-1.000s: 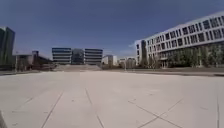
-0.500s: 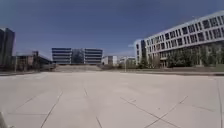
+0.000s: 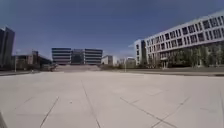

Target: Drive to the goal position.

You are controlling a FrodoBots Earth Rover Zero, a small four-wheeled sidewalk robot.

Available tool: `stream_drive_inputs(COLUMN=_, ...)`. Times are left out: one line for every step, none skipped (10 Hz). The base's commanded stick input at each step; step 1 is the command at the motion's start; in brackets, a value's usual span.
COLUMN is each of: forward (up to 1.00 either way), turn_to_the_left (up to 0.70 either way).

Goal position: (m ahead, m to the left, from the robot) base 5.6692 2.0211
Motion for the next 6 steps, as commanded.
stream_drive_inputs(forward=0.09, turn_to_the_left=-0.05)
stream_drive_inputs(forward=0.09, turn_to_the_left=-0.05)
stream_drive_inputs(forward=0.09, turn_to_the_left=-0.05)
stream_drive_inputs(forward=0.09, turn_to_the_left=-0.05)
stream_drive_inputs(forward=0.09, turn_to_the_left=-0.05)
stream_drive_inputs(forward=0.09, turn_to_the_left=-0.05)
